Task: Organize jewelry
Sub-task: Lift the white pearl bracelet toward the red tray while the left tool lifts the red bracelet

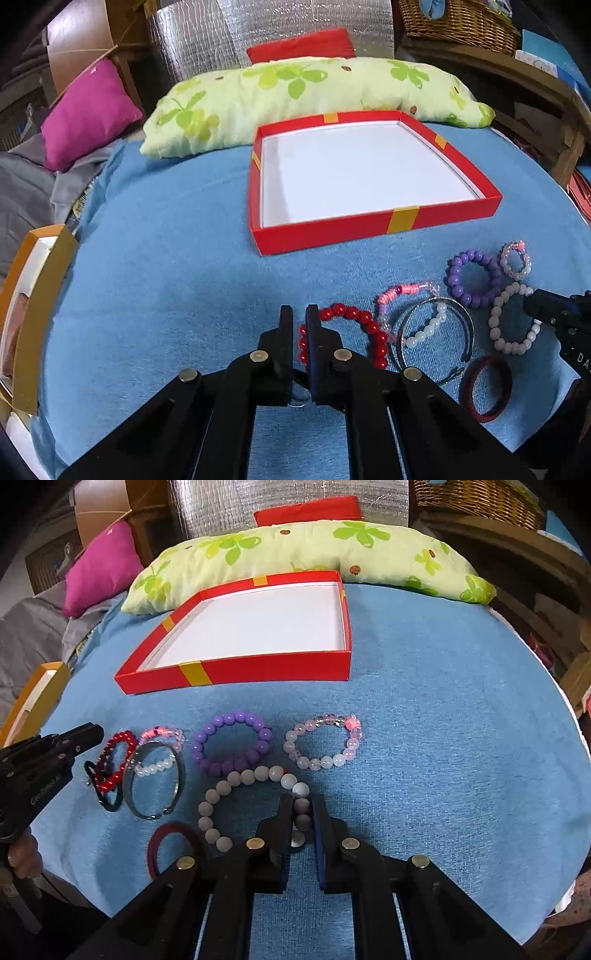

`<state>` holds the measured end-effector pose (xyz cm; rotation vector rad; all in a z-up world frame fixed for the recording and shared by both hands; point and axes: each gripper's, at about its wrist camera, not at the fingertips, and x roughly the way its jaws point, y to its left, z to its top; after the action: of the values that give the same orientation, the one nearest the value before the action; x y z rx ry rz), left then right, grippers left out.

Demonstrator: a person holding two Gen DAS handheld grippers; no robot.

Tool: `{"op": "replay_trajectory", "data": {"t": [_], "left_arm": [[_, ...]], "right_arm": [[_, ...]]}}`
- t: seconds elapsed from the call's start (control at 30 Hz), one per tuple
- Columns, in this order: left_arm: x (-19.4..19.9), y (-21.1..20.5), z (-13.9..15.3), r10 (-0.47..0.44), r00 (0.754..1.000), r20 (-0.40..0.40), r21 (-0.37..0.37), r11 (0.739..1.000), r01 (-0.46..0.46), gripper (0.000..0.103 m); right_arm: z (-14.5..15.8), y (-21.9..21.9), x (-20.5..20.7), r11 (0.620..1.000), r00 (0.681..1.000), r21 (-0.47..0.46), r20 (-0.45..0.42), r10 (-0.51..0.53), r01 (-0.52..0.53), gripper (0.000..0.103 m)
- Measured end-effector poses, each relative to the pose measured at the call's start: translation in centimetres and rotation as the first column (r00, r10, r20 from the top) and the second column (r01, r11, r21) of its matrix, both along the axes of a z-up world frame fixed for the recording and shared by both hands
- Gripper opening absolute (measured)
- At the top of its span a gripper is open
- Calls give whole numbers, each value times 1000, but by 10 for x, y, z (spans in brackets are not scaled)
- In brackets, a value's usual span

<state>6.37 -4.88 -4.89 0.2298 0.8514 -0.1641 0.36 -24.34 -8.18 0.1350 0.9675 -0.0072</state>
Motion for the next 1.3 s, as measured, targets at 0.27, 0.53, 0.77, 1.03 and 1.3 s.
{"op": "replay_trajectory", "data": {"t": [0.27,0.53,0.77,1.03,1.3], "left_arm": [[-5,2,15,7,999,41,-22,1000,-6,7],[-8,-2,25,1,998,64,-38,999,1,7],[-5,0,30,16,997,72,-58,998,-11,7],[7,10,39,9,997,75,-150,989,3,7],[26,22,48,-3,995,98,-231,973,26,7]], "right_arm": [[10,5,-3,1000,999,13,43,17,-17,11],[25,13,0,1000,994,18,111,15,-17,11],[39,7,9,999,988,38,157,-15,9,11],[58,-5,33,990,973,137,226,-40,9,11],[73,-17,72,966,958,257,282,-57,-18,11]]}}
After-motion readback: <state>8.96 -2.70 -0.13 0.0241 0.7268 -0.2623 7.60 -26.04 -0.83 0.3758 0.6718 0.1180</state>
